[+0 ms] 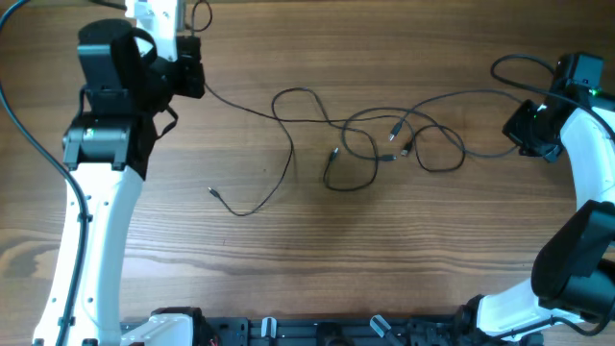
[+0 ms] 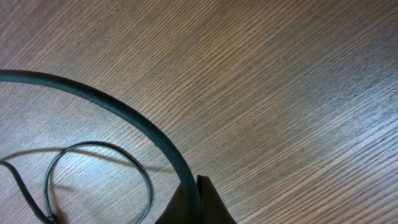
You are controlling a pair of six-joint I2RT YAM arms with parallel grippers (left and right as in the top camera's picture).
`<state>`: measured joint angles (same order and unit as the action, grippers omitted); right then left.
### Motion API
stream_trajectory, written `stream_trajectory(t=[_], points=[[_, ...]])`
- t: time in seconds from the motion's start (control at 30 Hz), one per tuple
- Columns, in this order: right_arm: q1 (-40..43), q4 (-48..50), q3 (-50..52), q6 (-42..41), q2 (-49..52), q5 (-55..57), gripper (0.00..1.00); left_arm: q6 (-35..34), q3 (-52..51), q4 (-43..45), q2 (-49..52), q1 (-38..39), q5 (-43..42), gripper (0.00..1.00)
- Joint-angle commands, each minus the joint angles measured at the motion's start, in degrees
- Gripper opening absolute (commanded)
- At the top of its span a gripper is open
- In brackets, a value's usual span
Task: Untangle cables
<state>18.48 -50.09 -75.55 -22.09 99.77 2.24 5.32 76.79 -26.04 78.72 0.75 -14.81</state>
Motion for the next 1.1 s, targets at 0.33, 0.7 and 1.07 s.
stream_trajectory(t=[0.33,0.7,1.07], points=[[0.13,-1.09,0.11,-1.51,0.52,2.19,0.04,0.63,0.26,-7.43,0.15,-2.25,-1.31,0.04],[-1.11,-0.74,0.11,-1.44,0.52,-1.46,0.04,0.44,0.26,-8.2,0.15,-2.1,-13.88,0.47],[-12.5,2.43,-2.27,7.19,-5.4,-10.29,0.05,0.72,0.24,-10.75,0.57,6.34,-16.2,0.87]])
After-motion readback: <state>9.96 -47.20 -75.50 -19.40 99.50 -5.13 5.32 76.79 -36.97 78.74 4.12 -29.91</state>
